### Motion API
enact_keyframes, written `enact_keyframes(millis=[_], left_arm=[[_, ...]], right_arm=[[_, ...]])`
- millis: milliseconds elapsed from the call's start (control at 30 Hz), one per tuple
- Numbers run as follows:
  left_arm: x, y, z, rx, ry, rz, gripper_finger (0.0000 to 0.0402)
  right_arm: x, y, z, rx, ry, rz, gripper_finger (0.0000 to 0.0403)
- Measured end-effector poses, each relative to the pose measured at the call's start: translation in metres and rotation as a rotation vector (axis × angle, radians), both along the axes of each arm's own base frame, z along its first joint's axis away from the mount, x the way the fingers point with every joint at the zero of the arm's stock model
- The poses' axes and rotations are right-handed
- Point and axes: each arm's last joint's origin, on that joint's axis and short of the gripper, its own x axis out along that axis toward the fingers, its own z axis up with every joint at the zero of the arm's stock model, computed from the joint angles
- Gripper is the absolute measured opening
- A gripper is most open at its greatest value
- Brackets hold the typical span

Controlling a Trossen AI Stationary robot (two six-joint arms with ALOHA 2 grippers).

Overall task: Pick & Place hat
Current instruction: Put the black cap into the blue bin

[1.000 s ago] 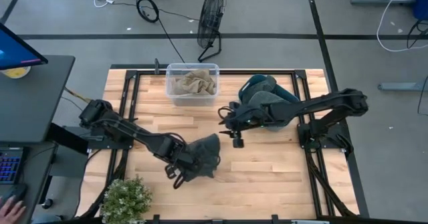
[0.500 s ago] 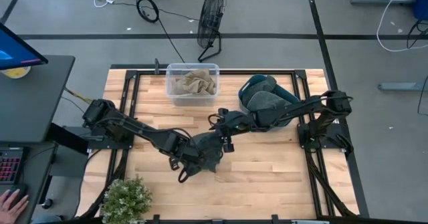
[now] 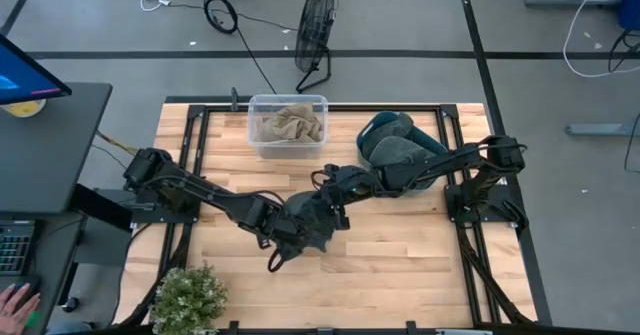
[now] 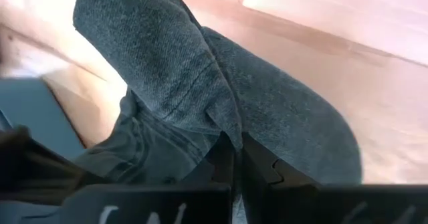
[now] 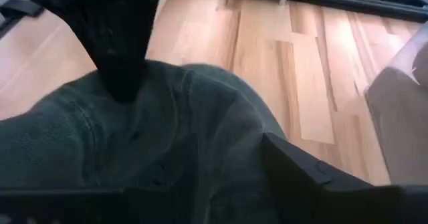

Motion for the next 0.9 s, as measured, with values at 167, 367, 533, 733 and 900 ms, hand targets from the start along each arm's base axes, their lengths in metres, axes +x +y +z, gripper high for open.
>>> enact_keyframes(millis=[167, 367, 533, 733, 900], left_arm=[[0.003, -0.001, 0.002, -0.001, -0.038, -0.025, 0.0009], [0.004, -0.005, 0.003, -0.017, -0.056, -0.011, 0.0007], [0.007, -0.003, 0.004, -0.151, -0.108, 0.201, 0.0036], [0.011, 0.007, 0.004, -0.283, -0.137, 0.442, 0.0074], [0.012, 0.01, 0.004, -0.309, -0.147, 0.5, 0.0117]], right_arm=[[-0.001, -0.002, -0.002, -0.029, 0.019, -0.026, 0.0167], [-0.002, -0.003, -0.004, -0.054, 0.042, -0.061, 0.014], [-0.006, -0.003, -0.008, -0.046, 0.097, -0.064, 0.004], [-0.01, -0.003, -0.013, 0.01, 0.167, -0.11, 0.0022], [-0.011, -0.005, -0.013, -0.002, 0.173, -0.165, 0.0008]])
